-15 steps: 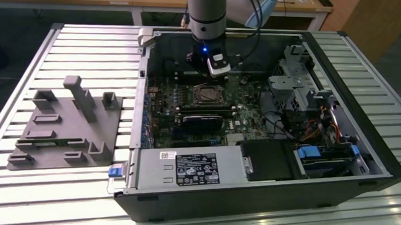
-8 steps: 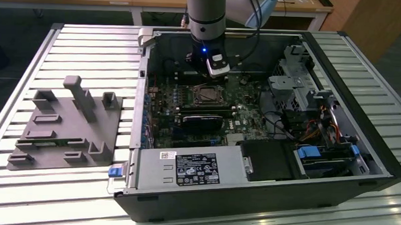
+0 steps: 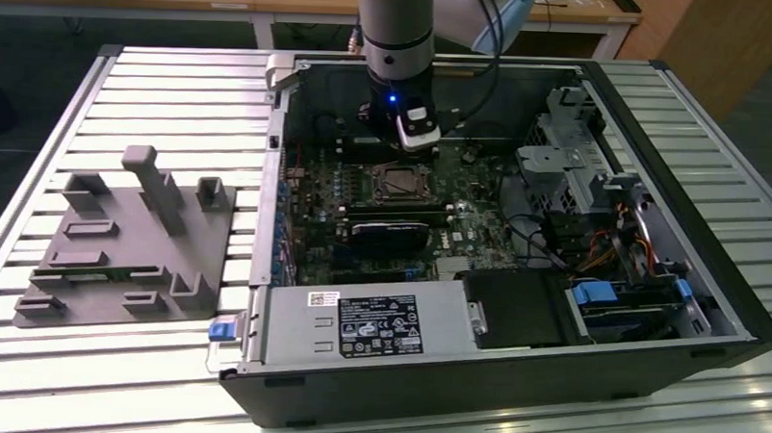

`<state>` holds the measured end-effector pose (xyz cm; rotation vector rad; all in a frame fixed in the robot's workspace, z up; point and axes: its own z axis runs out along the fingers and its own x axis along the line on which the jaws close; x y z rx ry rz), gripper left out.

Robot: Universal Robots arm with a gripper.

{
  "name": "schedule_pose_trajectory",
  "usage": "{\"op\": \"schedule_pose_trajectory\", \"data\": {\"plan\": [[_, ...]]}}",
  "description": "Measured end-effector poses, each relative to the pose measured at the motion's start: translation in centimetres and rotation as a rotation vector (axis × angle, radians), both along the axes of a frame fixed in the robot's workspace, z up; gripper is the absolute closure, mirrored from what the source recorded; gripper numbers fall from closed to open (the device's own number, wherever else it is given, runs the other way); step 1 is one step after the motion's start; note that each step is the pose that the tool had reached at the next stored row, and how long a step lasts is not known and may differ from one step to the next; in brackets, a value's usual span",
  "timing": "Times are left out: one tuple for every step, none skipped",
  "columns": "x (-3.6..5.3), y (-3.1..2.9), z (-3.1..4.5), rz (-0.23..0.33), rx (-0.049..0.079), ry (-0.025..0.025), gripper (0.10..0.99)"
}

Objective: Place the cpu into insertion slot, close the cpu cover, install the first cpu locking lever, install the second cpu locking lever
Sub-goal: 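Install the first cpu locking lever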

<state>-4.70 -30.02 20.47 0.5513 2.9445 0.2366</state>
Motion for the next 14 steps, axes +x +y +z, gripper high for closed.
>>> {"op": "schedule_pose_trajectory", "data": {"plan": [[0.00,0.03,-0.03,-0.004,0.001,-0.0001,0.980],[0.00,0.05,-0.04,-0.007,0.001,-0.0001,0.980],[0.00,0.08,-0.05,-0.010,0.001,-0.0001,0.980],[0.00,0.11,-0.06,-0.013,0.001,0.0000,0.980],[0.00,0.16,-0.07,-0.016,0.001,0.0000,0.980],[0.00,0.19,-0.08,-0.019,0.001,0.0001,0.980],[0.00,0.22,-0.09,-0.022,0.002,0.0000,0.980],[0.00,0.25,-0.10,-0.024,0.002,0.0000,0.980],[0.00,0.28,-0.11,-0.026,0.002,0.0000,0.980],[-0.01,0.33,-0.12,-0.028,0.002,0.0000,0.980],[-0.02,0.39,-0.12,-0.029,0.002,-0.0001,0.980],[-0.03,0.45,-0.13,-0.030,0.002,0.0000,0.980],[-0.05,0.52,-0.14,-0.030,0.002,0.0000,0.980],[-0.07,0.58,-0.15,-0.030,0.002,-0.0001,0.980]]}}
